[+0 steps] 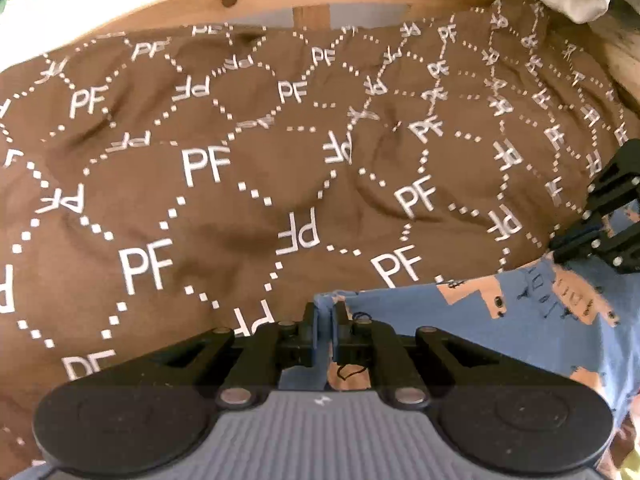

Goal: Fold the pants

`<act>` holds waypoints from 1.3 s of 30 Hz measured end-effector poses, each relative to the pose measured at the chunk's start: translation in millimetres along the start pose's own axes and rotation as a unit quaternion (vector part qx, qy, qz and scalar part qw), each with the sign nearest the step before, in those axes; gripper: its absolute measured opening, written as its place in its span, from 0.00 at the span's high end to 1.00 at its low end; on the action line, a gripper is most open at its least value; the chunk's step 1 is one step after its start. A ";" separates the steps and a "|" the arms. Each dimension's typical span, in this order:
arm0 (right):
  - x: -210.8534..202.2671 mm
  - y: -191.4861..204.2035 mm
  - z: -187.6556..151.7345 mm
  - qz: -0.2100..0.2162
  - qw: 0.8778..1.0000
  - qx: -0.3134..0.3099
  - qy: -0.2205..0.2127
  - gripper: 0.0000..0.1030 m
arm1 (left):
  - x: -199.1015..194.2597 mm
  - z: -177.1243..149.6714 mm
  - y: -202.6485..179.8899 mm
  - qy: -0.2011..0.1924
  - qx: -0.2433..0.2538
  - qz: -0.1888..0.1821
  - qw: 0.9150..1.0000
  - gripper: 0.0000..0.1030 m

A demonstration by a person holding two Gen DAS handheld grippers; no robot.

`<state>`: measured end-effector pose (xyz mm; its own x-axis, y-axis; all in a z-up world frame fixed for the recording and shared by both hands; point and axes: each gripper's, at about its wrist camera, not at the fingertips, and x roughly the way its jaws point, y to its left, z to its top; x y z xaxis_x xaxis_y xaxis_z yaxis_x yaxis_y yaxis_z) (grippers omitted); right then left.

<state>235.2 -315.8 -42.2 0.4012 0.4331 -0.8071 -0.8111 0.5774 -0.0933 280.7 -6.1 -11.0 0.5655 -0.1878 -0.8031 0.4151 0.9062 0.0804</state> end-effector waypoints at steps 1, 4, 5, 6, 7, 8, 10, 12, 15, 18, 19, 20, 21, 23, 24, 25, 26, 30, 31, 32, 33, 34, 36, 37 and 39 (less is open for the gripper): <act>-1.5 -2.8 -1.7 0.002 1.000 0.014 -0.004 0.93 | 3.4 0.2 0.9 0.002 -0.004 -0.001 1.000 0.92; -15.7 -10.2 -4.9 -0.006 0.998 0.058 -0.019 0.73 | 4.4 2.0 4.7 0.006 -0.030 -0.003 1.000 0.86; -25.6 -6.8 -9.0 -0.034 0.997 0.057 -0.026 0.64 | 1.8 2.2 5.1 0.004 -0.035 0.001 0.999 0.80; -35.1 -0.1 -14.1 -0.055 0.997 0.053 -0.033 0.58 | -2.7 1.3 4.8 -0.002 -0.041 0.007 0.999 0.76; -45.3 9.1 -19.5 -0.074 0.995 0.051 -0.042 0.57 | -8.6 0.2 3.1 -0.009 -0.047 0.019 0.999 0.61; -55.7 20.5 -25.4 -0.087 0.994 0.053 -0.049 0.55 | -16.4 -1.7 0.0 -0.020 -0.051 0.031 0.998 0.44; -68.9 45.0 -36.8 -0.113 0.991 0.058 -0.053 0.41 | -32.4 -6.5 -10.5 -0.044 -0.056 0.042 0.997 0.32; -77.5 74.6 -49.3 -0.140 0.986 0.063 -0.059 0.33 | -46.4 -12.5 -30.5 -0.065 -0.042 0.035 0.996 0.28; -82.4 100.7 -68.3 -0.185 0.975 0.112 -0.054 0.19 | -51.8 -21.2 -68.5 -0.083 -0.001 0.019 0.996 0.14; -77.5 103.3 -87.2 -0.258 0.946 0.192 -0.033 0.14 | -38.5 -27.8 -109.6 -0.073 0.065 0.013 0.995 0.13; -76.9 100.2 -96.2 -0.279 0.934 0.223 -0.030 0.12 | -30.7 -30.1 -122.8 -0.067 0.083 0.025 0.994 0.13; -76.4 97.2 -104.4 -0.298 0.922 0.244 -0.027 0.08 | -20.1 -31.7 -132.6 -0.064 0.101 0.043 0.992 0.14; -76.2 93.7 -114.2 -0.315 0.912 0.262 -0.020 0.08 | -6.9 -31.7 -139.6 -0.055 0.112 0.067 0.990 0.14; -81.1 87.5 -128.0 -0.323 0.905 0.275 -0.020 0.08 | 13.3 -32.2 -134.2 -0.031 0.090 0.098 0.991 0.09; -84.3 86.2 -130.3 -0.327 0.905 0.272 -0.019 0.08 | 15.4 -31.4 -124.6 -0.029 0.056 0.090 0.994 0.07; -86.3 87.8 -132.1 -0.343 0.902 0.261 -0.014 0.08 | 16.0 -30.4 -114.6 -0.026 0.022 0.085 0.996 0.07; -87.3 90.3 -134.3 -0.355 0.901 0.250 -0.012 0.08 | 15.1 -29.1 -105.2 -0.021 -0.005 0.085 0.996 0.07; -102.1 89.8 -144.3 -0.383 0.883 0.271 -0.023 0.04 | 8.0 -27.9 -95.1 -0.010 -0.002 0.106 0.994 0.09; -109.5 87.0 -144.9 -0.382 0.878 0.286 -0.038 0.05 | 5.5 -25.6 -96.9 -0.009 -0.001 0.109 0.994 0.10; -120.0 87.3 -146.1 -0.385 0.869 0.306 -0.059 0.04 | -1.0 -22.2 -100.8 -0.010 -0.002 0.116 0.993 0.10; -129.4 88.4 -147.3 -0.387 0.860 0.323 -0.077 0.02 | -7.4 -18.8 -105.4 -0.014 -0.002 0.115 0.993 0.10; -137.7 91.8 -150.3 -0.387 0.850 0.344 -0.095 0.01 | -14.7 -13.1 -111.3 -0.022 0.000 0.100 0.995 0.10; -146.9 95.2 -155.9 -0.379 0.832 0.387 -0.123 0.01 | -26.2 1.9 -125.4 -0.031 0.023 0.059 0.998 0.08; -149.1 95.4 -159.7 -0.366 0.825 0.409 -0.133 0.01 | -29.7 17.7 -134.8 -0.037 0.049 0.029 0.998 0.08; -149.6 94.6 -164.6 -0.338 0.825 0.429 -0.149 0.01 | -33.5 51.8 -153.7 -0.044 0.099 -0.016 0.994 0.04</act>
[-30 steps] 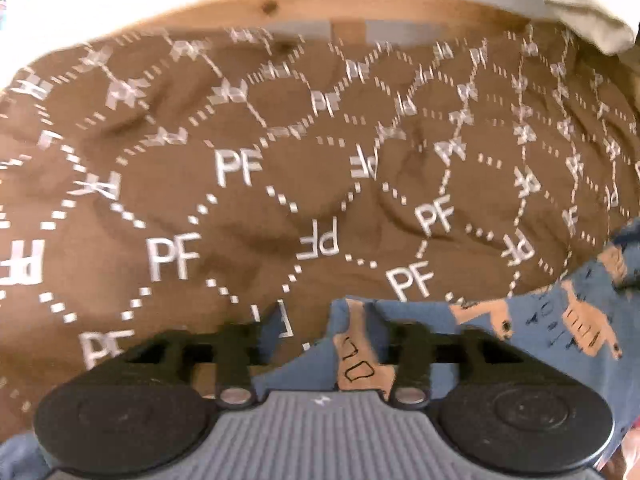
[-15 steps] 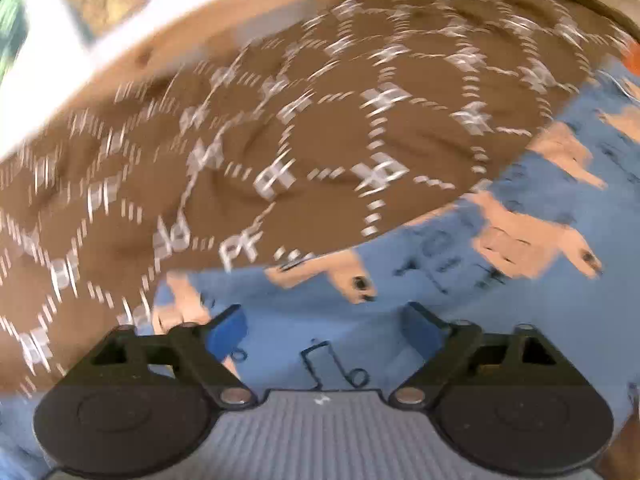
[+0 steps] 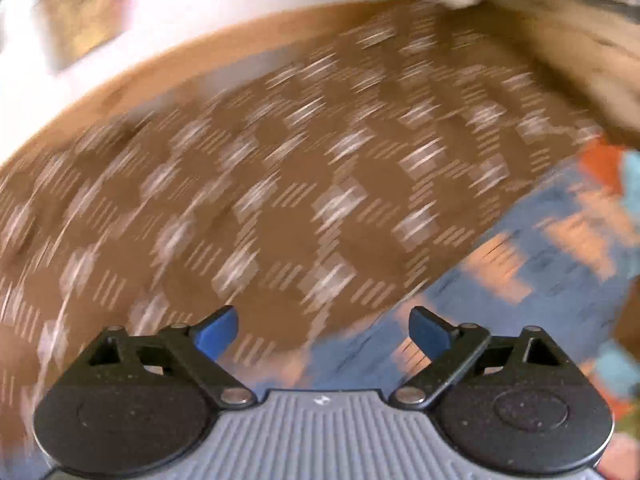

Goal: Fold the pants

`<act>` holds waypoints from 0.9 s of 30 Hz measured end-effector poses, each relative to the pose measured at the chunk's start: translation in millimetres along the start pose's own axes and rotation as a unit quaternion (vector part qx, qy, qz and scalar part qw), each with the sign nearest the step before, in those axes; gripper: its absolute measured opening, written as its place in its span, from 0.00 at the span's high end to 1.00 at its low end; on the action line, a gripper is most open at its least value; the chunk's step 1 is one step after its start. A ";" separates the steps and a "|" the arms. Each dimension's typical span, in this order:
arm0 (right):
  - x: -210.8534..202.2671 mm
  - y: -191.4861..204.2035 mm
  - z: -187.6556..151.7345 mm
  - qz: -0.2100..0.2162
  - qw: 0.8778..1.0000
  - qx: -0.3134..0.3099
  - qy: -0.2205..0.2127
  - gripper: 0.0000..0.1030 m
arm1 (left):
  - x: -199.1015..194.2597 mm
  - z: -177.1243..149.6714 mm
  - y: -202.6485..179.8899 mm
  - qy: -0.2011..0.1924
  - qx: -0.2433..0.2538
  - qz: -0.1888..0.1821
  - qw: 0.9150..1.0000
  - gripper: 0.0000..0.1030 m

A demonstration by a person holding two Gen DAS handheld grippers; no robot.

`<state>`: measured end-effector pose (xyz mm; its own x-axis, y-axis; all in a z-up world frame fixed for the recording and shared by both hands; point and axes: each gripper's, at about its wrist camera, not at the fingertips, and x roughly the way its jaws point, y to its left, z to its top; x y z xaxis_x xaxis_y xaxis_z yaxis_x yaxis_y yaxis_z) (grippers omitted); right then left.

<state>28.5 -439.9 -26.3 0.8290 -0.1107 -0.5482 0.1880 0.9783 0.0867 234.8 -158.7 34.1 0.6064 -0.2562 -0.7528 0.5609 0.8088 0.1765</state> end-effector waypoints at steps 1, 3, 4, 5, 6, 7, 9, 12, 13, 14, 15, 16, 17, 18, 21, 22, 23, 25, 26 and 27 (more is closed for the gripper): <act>1.3 -3.3 -0.3 0.019 1.000 0.011 0.001 0.01 | -1.6 14.3 -11.2 0.000 0.017 -0.017 1.000 0.00; 2.8 -8.6 0.5 0.046 0.998 0.032 -0.002 0.01 | 1.5 50.2 -37.6 -0.006 0.049 -0.055 0.997 0.00; 3.8 -10.9 0.9 0.056 0.998 0.041 -0.003 0.01 | 6.0 65.9 -50.6 -0.008 0.066 -0.073 0.995 0.00; 8.3 -12.8 1.2 0.062 0.997 0.051 0.002 0.01 | 11.7 80.1 -66.4 -0.007 0.091 -0.088 0.992 0.00; 12.9 -15.1 0.5 0.064 0.996 0.059 0.009 0.01 | 18.8 92.4 -80.8 -0.005 0.115 -0.100 0.988 0.00; 14.1 -17.8 -0.6 0.064 0.996 0.067 0.015 0.01 | 26.2 101.5 -98.7 -0.003 0.143 -0.117 0.983 0.00; 17.3 -20.8 -1.1 0.063 0.995 0.079 0.015 0.02 | 36.8 106.3 -127.5 0.002 0.184 -0.152 0.971 0.02; 18.9 -28.6 -2.1 0.078 0.992 0.101 0.008 0.02 | 62.2 107.7 -152.5 0.031 0.209 -0.206 0.955 0.13; 19.4 -29.7 -3.2 0.083 0.991 0.105 0.007 0.02 | 71.9 106.7 -159.0 0.045 0.209 -0.209 0.954 0.14; 19.7 -30.4 -4.4 0.087 0.991 0.104 0.003 0.02 | 80.2 106.1 -165.1 0.052 0.212 -0.207 0.954 0.15; 19.9 -30.8 -5.5 0.089 0.991 0.102 -0.001 0.02 | 87.1 104.2 -169.3 0.055 0.215 -0.201 0.954 0.15; 21.3 -30.9 -5.8 0.089 0.991 0.100 -0.004 0.02 | 93.4 102.6 -171.8 0.056 0.215 -0.194 0.955 0.14; 23.4 -31.1 -5.3 0.090 0.991 0.098 -0.007 0.02 | 99.6 101.2 -172.6 0.062 0.211 -0.191 0.957 0.14; 25.4 -31.2 -5.3 0.088 0.991 0.096 -0.008 0.02 | 104.4 100.1 -172.3 0.071 0.207 -0.188 0.958 0.14; 33.4 -27.6 -5.3 0.075 0.994 0.083 -0.002 0.02 | 108.5 97.7 -166.7 0.073 0.198 -0.183 0.960 0.14; 34.1 -26.1 -5.4 0.074 0.994 0.081 -0.004 0.02 | 108.1 96.2 -165.4 0.072 0.197 -0.182 0.961 0.15; 35.0 -25.0 -5.6 0.075 0.994 0.079 -0.007 0.02 | 108.3 94.8 -163.7 0.071 0.196 -0.180 0.961 0.16; 38.1 -26.0 -5.1 0.084 0.993 0.086 -0.007 0.08 | 107.1 93.0 -160.3 0.072 0.191 -0.177 0.963 0.18; 40.0 -28.0 -4.7 0.089 0.992 0.095 -0.006 0.12 | 106.0 93.1 -158.0 0.075 0.182 -0.175 0.965 0.19; 40.8 -30.3 -4.0 0.094 0.990 0.104 -0.008 0.14 | 104.6 93.2 -155.4 0.078 0.168 -0.174 0.967 0.21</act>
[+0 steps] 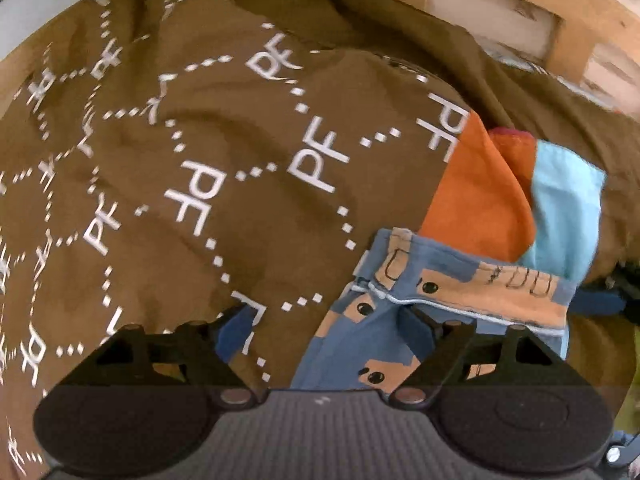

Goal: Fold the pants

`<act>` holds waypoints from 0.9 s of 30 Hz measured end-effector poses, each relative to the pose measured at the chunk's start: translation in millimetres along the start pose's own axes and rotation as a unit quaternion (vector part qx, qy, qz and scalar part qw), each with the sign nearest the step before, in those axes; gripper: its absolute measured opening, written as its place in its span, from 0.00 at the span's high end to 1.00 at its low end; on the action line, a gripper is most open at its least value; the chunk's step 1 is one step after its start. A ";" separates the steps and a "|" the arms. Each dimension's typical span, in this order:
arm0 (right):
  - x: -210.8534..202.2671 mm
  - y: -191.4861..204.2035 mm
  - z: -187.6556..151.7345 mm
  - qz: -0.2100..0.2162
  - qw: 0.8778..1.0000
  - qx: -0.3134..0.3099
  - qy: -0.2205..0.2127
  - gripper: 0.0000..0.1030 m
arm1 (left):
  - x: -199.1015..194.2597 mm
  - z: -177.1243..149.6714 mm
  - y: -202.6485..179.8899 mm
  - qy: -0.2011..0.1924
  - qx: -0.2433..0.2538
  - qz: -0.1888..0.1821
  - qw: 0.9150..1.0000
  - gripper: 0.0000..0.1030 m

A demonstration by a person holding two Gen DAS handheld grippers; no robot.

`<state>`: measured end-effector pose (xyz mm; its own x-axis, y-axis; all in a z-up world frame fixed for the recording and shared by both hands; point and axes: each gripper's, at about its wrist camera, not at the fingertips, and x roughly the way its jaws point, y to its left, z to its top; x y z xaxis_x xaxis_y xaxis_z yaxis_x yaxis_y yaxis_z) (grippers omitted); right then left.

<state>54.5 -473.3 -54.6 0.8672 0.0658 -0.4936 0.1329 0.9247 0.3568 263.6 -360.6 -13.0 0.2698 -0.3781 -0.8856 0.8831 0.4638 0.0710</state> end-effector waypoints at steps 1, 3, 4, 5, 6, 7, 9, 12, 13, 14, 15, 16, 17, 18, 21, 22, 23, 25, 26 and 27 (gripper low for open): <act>-1.3 -2.8 1.0 0.003 1.000 0.012 -0.007 0.16 | -1.7 -1.0 2.2 0.000 -0.017 -0.004 1.000 0.23; -2.9 -9.9 3.4 0.005 0.999 0.034 -0.017 0.29 | -3.2 -4.3 6.5 0.002 -0.035 -0.009 0.999 0.25; -3.6 -15.3 4.2 0.006 0.998 0.052 -0.021 0.31 | -3.6 -5.4 7.0 0.002 -0.036 -0.007 0.999 0.26; -3.6 -19.3 4.7 0.006 0.998 0.065 -0.024 0.36 | -3.3 -5.0 7.2 0.003 -0.037 -0.005 0.999 0.27; -3.6 -22.1 5.0 0.004 0.997 0.073 -0.026 0.42 | -3.3 -4.5 7.7 0.005 -0.040 -0.003 0.999 0.27; -2.8 -23.7 5.1 0.000 0.997 0.077 -0.026 0.45 | -3.5 -4.3 7.9 0.007 -0.044 -0.002 0.999 0.26; -1.4 -25.0 4.8 -0.009 0.996 0.079 -0.026 0.58 | -3.1 2.8 5.3 0.013 -0.052 -0.002 0.999 0.27; -1.0 -32.8 5.0 -0.019 0.994 0.101 -0.026 0.78 | -5.1 13.6 16.0 0.020 -0.083 0.002 0.996 0.28; -1.7 -36.0 4.2 -0.019 0.993 0.111 -0.027 0.81 | -10.2 13.7 20.1 0.020 -0.097 0.004 0.995 0.29; -2.7 -39.5 4.1 -0.017 0.992 0.123 -0.028 0.84 | -17.2 11.6 22.7 0.015 -0.112 0.003 0.994 0.28; -3.7 -40.2 4.0 -0.017 0.991 0.126 -0.029 0.84 | -23.9 9.5 25.3 0.013 -0.127 0.002 0.992 0.28; -4.3 -38.5 3.8 -0.020 0.992 0.121 -0.030 0.84 | -30.7 7.7 27.0 0.017 -0.142 0.002 0.990 0.28; -5.6 -34.7 4.0 -0.025 0.993 0.108 -0.033 0.84 | -37.8 5.6 28.8 0.021 -0.155 0.000 0.988 0.29; -6.9 -30.9 4.3 -0.027 0.994 0.096 -0.037 0.84 | -44.4 3.6 29.2 0.024 -0.164 -0.007 0.986 0.29; -9.4 -18.1 5.0 -0.036 0.997 0.050 -0.048 0.87 | -59.3 -1.0 24.4 0.022 -0.182 -0.035 0.982 0.29; -10.1 -13.6 4.7 -0.040 0.997 0.034 -0.051 0.88 | -62.5 -0.8 24.1 0.022 -0.189 -0.051 0.980 0.29; -10.8 -8.7 4.3 -0.042 0.997 0.016 -0.055 0.88 | -64.6 0.5 24.5 0.022 -0.204 -0.070 0.976 0.29; -12.7 2.1 3.2 -0.046 0.997 -0.024 -0.063 0.89 | -66.0 5.5 22.9 0.024 -0.232 -0.101 0.967 0.29; -13.1 7.3 2.7 -0.049 0.996 -0.045 -0.066 0.89 | -64.3 10.7 20.1 0.025 -0.246 -0.114 0.962 0.29; -13.2 13.4 1.2 -0.052 0.994 -0.068 -0.069 0.89 | -63.2 15.5 17.7 0.026 -0.260 -0.122 0.958 0.29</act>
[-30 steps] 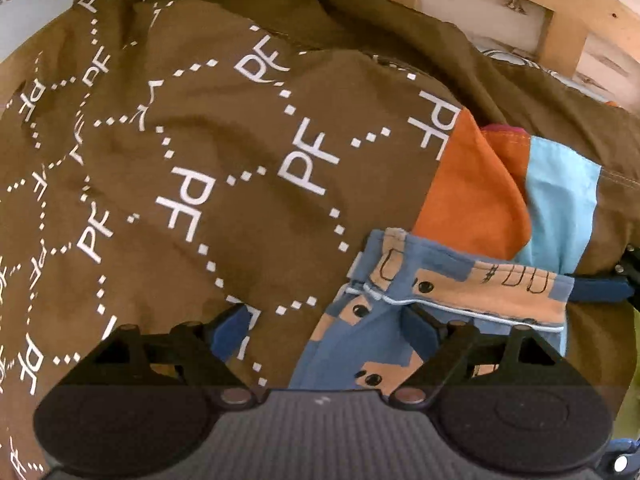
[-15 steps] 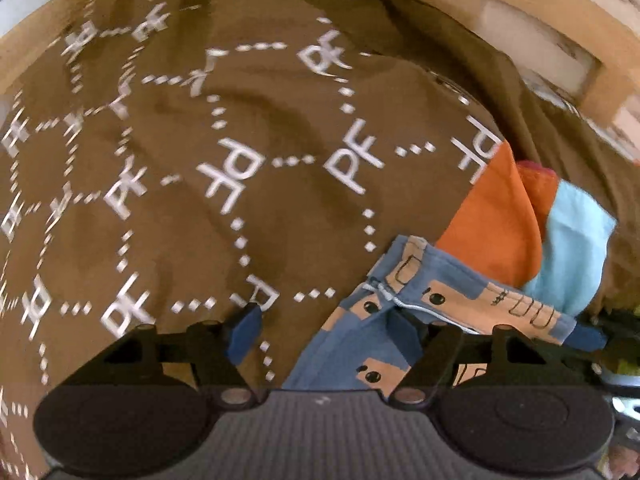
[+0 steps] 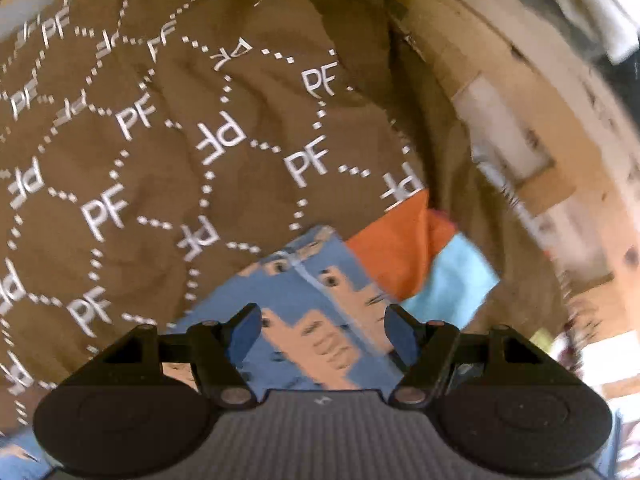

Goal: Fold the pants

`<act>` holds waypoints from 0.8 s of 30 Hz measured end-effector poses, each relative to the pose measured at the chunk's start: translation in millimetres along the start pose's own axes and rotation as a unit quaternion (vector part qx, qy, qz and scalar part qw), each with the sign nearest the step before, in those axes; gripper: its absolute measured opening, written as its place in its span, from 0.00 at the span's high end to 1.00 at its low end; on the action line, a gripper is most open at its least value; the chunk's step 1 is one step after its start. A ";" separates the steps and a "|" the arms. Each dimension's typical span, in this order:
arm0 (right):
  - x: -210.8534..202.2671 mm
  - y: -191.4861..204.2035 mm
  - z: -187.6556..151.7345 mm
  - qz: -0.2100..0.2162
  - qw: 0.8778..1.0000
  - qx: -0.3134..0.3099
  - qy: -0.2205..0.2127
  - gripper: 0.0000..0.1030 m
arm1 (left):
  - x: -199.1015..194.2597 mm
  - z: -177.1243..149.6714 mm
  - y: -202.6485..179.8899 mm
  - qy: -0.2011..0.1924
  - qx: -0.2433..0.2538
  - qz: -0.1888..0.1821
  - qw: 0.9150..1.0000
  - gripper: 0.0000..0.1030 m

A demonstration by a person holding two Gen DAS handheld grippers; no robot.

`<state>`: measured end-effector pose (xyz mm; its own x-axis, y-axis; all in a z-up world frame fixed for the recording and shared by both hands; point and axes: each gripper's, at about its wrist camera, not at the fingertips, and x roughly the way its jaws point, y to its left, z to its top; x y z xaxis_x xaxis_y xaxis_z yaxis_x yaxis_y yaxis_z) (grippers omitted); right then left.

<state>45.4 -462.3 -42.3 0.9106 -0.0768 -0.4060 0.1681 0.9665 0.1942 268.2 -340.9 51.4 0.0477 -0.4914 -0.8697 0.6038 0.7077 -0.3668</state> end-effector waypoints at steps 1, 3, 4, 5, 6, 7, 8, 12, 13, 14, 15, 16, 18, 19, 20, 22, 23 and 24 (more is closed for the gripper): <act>-0.5 6.8 -0.9 0.000 1.000 -0.025 -0.003 0.89 | 1.7 0.0 -6.8 0.001 -0.010 -0.001 1.000 0.28; -1.2 18.9 -3.6 0.002 0.998 -0.067 -0.008 0.89 | 7.6 4.9 -9.3 0.005 -0.028 0.000 1.000 0.27; -1.4 25.5 -5.4 0.003 0.996 -0.091 -0.010 0.89 | 8.8 7.1 -11.9 0.007 -0.035 -0.001 0.999 0.26; -1.7 30.0 -7.3 0.003 0.994 -0.108 -0.010 0.89 | 11.1 9.1 -15.0 0.010 -0.041 -0.002 0.999 0.24; -2.2 34.0 -9.0 0.004 0.992 -0.123 -0.011 0.89 | 14.1 10.7 -19.0 0.015 -0.045 0.001 0.999 0.24; -2.4 37.9 -10.5 0.006 0.990 -0.137 -0.011 0.89 | 18.1 12.4 -23.0 0.020 -0.048 0.011 0.999 0.23; -3.0 41.6 -12.1 0.007 0.988 -0.151 -0.012 0.89 | 26.0 10.6 -25.0 0.024 -0.050 0.019 0.998 0.23; -3.2 54.9 -17.8 0.011 0.980 -0.198 -0.014 0.89 | 41.8 10.3 -30.7 0.041 -0.068 0.037 0.996 0.23; -3.4 58.2 -19.4 0.013 0.978 -0.210 -0.015 0.89 | 43.8 10.8 -31.6 0.043 -0.072 0.045 0.995 0.24; -4.1 61.4 -21.6 0.015 0.975 -0.223 -0.016 0.89 | 45.4 11.6 -32.1 0.045 -0.075 0.053 0.995 0.25; -5.0 64.7 -23.9 0.018 0.971 -0.237 -0.016 0.89 | 47.1 12.1 -32.4 0.045 -0.079 0.059 0.994 0.26; -6.3 67.0 -25.4 0.020 0.969 -0.247 -0.017 0.89 | 46.2 12.1 -31.6 0.043 -0.084 0.063 0.993 0.27; -8.6 71.7 -28.9 0.026 0.964 -0.266 -0.019 0.89 | 43.5 10.2 -27.4 0.040 -0.095 0.066 0.992 0.27; -9.6 74.1 -30.0 0.027 0.961 -0.274 -0.020 0.89 | 40.4 8.8 -24.0 0.038 -0.101 0.065 0.992 0.28; -11.1 76.0 -31.2 0.028 0.959 -0.281 -0.023 0.89 | 38.2 6.8 -20.6 0.037 -0.110 0.065 0.991 0.31; -13.5 80.0 -32.9 0.033 0.955 -0.294 -0.026 0.89 | 33.1 2.4 -14.3 0.035 -0.112 0.071 0.991 0.53; -14.8 82.4 -34.0 0.035 0.953 -0.300 -0.028 0.89 | 30.7 -0.1 -12.0 0.034 -0.110 0.079 0.990 0.60; -16.2 84.2 -34.7 0.038 0.951 -0.305 -0.029 0.89 | 27.8 -3.3 -8.6 0.030 -0.110 0.081 0.990 0.61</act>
<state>31.7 -371.1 -50.4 0.9340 0.0026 -0.3574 -0.1330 0.9307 -0.3408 261.7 -359.0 29.3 0.0792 -0.3360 -0.9385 0.4046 0.8713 -0.2778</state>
